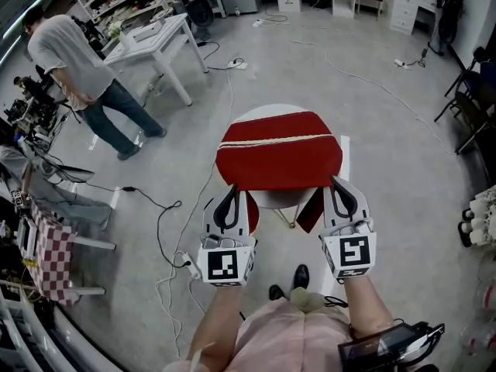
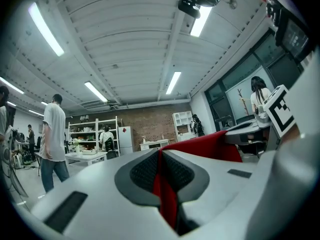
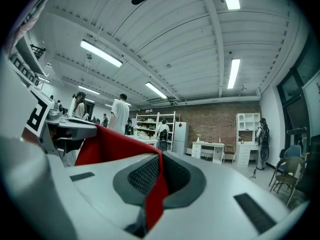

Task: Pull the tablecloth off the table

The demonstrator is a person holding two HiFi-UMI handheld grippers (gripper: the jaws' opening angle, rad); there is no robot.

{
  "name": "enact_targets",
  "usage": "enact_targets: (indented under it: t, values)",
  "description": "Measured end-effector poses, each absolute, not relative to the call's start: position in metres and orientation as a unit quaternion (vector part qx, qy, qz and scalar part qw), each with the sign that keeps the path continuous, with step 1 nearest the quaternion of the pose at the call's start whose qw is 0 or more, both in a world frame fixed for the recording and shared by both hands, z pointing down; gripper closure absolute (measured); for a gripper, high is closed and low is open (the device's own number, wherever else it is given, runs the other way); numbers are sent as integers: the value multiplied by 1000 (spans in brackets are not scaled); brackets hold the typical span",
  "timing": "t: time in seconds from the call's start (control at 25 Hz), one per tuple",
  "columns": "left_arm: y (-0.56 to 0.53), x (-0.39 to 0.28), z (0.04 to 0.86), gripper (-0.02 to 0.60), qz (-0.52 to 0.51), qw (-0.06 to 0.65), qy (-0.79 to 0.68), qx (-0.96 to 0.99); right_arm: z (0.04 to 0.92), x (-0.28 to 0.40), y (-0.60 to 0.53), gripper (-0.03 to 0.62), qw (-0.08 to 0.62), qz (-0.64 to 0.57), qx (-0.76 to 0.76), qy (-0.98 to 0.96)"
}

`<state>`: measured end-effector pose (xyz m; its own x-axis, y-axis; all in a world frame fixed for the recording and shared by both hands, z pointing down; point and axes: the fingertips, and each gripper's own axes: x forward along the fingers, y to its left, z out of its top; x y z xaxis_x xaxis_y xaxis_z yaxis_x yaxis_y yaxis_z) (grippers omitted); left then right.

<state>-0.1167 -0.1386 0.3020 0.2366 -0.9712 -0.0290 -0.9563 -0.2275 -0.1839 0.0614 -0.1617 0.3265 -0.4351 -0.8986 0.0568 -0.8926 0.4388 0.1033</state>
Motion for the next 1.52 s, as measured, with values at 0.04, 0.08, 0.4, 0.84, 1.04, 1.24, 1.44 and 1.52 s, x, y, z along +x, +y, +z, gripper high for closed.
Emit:
enact_targets:
  t: [0.04,0.08,0.4,0.84,1.04,1.24,1.44,1.52]
  values:
    - [-136,-117,303,543,-45,81,616,-782,327,62,-159,569,52,-29,530,-846]
    - [-134,-117,305,543,-47,79,616,-782,328,62,-156,569,53,-29,530,-846]
    - [-123,-119,305,543,-46,74,616,-783,327,61,-144,569,54,-27,532,-845]
    - [-109,-122,299,543,-41,78,611,-787,319,58,-127,569,52,-29,540,-839]
    - [-98,-123,294,543,-35,83,605,-791,317,56,-114,569,51,-36,544,-837]
    - [-90,-131,292,543,-33,87,602,-793,315,49,-105,569,52,-39,548,-834]
    - [-84,-136,294,543,-33,83,599,-796,316,44,-97,569,53,-40,550,-832]
    - [-82,-137,295,543,-32,83,597,-797,316,43,-95,569,55,-40,552,-831]
